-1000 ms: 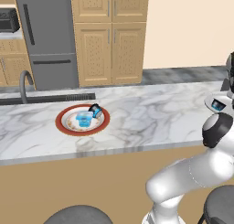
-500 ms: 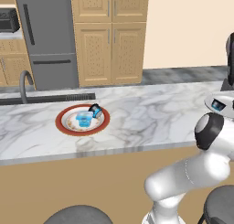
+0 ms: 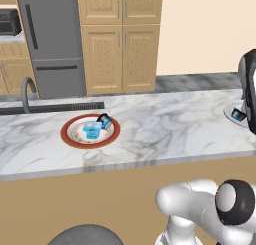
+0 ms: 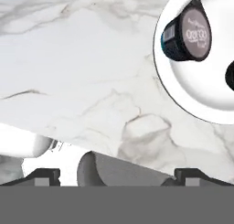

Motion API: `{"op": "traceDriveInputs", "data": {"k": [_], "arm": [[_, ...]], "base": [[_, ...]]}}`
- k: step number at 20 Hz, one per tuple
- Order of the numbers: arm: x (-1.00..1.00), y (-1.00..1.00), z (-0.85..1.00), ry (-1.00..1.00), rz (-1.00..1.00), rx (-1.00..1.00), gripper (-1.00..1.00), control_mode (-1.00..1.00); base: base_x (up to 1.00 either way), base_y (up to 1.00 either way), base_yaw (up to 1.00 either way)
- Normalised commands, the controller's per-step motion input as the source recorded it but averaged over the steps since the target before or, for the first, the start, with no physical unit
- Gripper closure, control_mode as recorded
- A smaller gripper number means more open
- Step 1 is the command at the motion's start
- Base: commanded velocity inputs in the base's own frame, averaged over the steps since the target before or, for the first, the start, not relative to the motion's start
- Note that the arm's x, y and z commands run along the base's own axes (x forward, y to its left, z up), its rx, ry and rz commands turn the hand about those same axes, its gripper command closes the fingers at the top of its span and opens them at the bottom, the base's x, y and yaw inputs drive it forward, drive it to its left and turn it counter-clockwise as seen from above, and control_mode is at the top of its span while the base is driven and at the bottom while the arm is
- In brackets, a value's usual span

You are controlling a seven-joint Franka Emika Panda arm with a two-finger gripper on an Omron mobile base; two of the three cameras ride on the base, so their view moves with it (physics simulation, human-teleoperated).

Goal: Place two yogurt containers on each plate.

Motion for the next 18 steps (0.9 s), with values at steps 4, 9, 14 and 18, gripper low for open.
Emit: {"op": "traceDriveInputs", "data": {"k": [4,9,14,18], "arm": [[-0.28,1.0,-0.44,-0.32,0.23,-0.11,-1.0,-1.0],[-0.06,1.0,0.14,-0.22,0.07,-0.08,-1.0,-1.0],[0.02,1.0,0.2,-0.18,-0.19,0.0,-1.0,-1.0],[0.09,0.85,0.0,-0.19,-0.34,0.02,-1.0,-1.0]], "base": [[0.0,0.0,0.0],[0.0,0.0,0.0],[0.0,0.0,0.0],[0.0,0.0,0.0]]}}
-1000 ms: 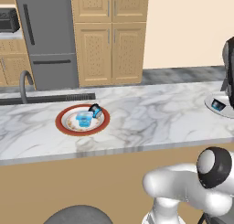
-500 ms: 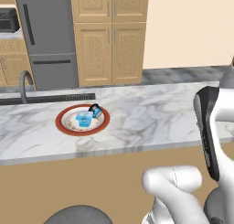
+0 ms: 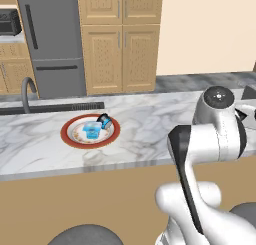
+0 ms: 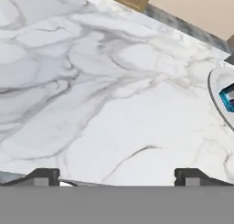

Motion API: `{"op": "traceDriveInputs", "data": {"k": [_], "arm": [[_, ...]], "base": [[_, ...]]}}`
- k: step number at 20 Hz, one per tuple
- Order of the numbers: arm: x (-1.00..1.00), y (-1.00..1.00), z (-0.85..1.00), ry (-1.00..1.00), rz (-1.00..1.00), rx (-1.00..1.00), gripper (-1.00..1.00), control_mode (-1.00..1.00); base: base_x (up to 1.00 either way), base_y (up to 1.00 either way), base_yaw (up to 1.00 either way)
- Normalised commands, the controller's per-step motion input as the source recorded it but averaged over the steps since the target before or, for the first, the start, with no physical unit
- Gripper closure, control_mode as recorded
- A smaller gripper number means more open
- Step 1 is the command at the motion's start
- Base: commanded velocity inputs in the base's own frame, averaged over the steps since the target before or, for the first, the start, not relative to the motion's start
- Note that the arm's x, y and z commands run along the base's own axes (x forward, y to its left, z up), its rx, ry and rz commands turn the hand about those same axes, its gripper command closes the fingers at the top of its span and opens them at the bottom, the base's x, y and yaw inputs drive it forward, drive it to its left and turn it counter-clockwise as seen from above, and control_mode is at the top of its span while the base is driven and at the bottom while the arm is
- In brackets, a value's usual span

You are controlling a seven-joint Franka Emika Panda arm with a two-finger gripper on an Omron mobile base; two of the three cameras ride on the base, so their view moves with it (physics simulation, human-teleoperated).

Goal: Place two yogurt containers on each plate.

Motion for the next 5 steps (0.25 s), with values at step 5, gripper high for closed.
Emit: {"op": "traceDriveInputs", "data": {"k": [5], "arm": [[0.13,0.65,0.0,-0.21,-0.38,0.14,-1.0,-1.0]], "base": [[0.0,0.0,0.0]]}}
